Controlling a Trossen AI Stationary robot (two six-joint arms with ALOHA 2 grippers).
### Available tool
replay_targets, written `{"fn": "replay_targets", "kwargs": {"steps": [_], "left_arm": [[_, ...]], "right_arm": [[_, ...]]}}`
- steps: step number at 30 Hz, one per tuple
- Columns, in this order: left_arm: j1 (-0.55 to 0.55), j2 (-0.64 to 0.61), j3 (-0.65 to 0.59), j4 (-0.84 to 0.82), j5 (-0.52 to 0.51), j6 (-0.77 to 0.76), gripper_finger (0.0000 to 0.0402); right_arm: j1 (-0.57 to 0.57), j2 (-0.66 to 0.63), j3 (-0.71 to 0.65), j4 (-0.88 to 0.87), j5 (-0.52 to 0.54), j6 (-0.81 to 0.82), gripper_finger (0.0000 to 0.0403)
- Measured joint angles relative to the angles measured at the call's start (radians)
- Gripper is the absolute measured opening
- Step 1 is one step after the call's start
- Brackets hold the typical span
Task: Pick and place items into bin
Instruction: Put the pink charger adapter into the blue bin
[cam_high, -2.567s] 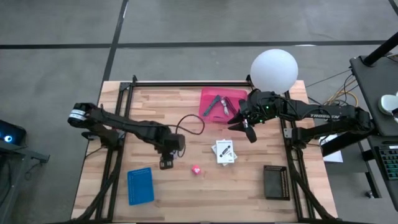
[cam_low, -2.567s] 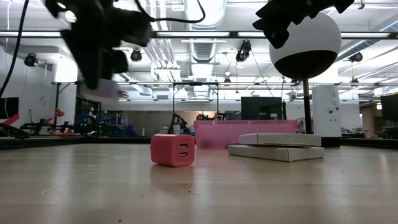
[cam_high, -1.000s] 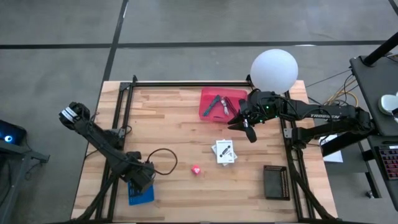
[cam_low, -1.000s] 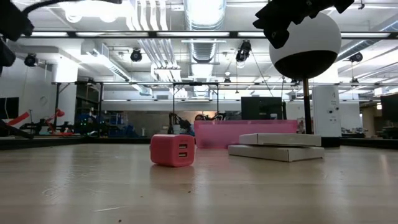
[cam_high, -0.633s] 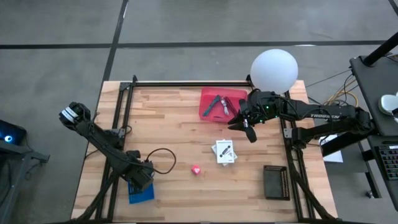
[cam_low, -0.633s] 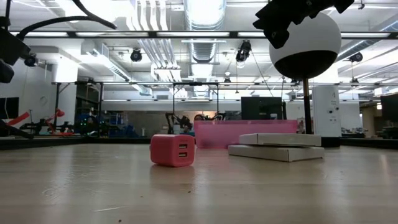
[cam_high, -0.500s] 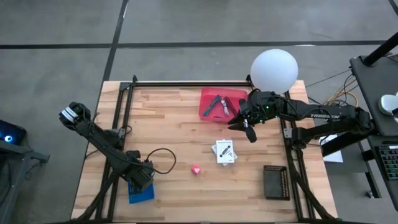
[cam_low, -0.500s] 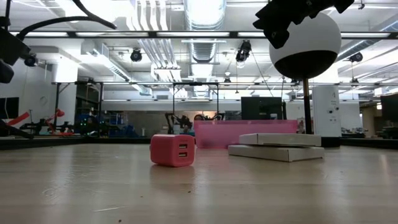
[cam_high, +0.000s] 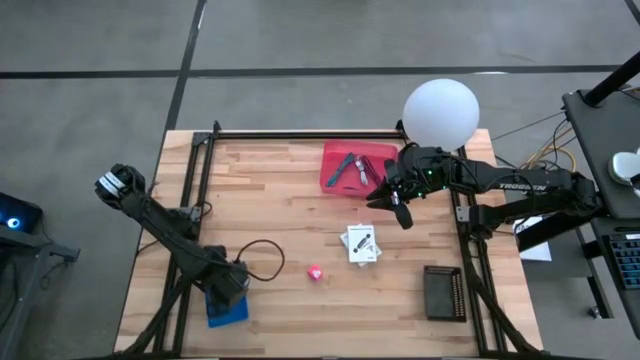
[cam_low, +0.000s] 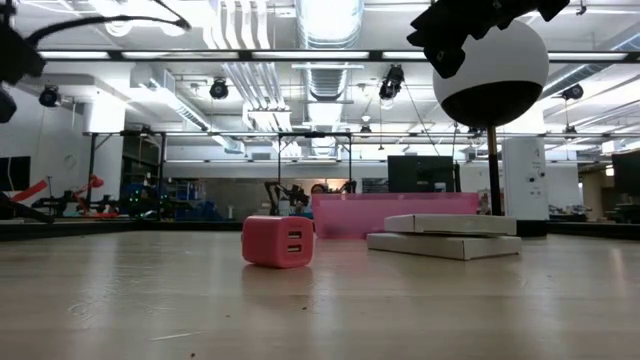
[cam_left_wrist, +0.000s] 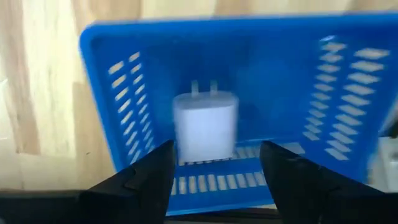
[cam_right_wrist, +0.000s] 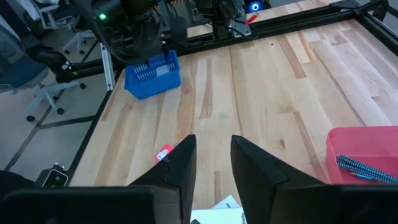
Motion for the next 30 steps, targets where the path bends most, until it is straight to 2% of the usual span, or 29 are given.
{"fn": "replay_targets", "kwargs": {"steps": [5, 9, 12, 14, 18, 22, 25, 30], "left_arm": [[0.014, 0.0, 0.073, 0.001, -0.025, 0.0, 0.0218], [0.037, 0.0, 0.117, 0.005, -0.12, 0.027, 0.0218], [0.066, 0.0, 0.138, 0.056, -0.212, 0.139, 0.0218], [0.091, 0.0, 0.139, 0.144, -0.251, 0.277, 0.0218], [0.157, 0.005, 0.134, 0.29, -0.252, 0.492, 0.0219], [0.248, 0.027, 0.138, 0.312, -0.25, 0.575, 0.0219], [0.317, 0.035, 0.142, 0.377, -0.177, 0.645, 0.0226], [0.394, 0.068, 0.14, 0.471, -0.138, 0.801, 0.026]], "right_arm": [[0.0, 0.0, 0.0, 0.0, 0.0, 0.007, 0.0089], [0.0, 0.001, 0.0, 0.0, 0.0, 0.005, 0.0083], [0.0, 0.001, 0.0, 0.0, 0.0, 0.003, 0.0082], [0.0, 0.001, 0.0, 0.0, 0.0, 0.005, 0.0083], [0.0, 0.001, 0.0, 0.0, 0.0, 0.007, 0.0089], [0.0, 0.001, 0.0, 0.0, 0.0, 0.016, 0.0095], [0.0, 0.001, 0.0, 0.0, 0.0, 0.032, 0.0097], [0.0, 0.001, 0.0, -0.001, 0.0, 0.034, 0.0101]]}}
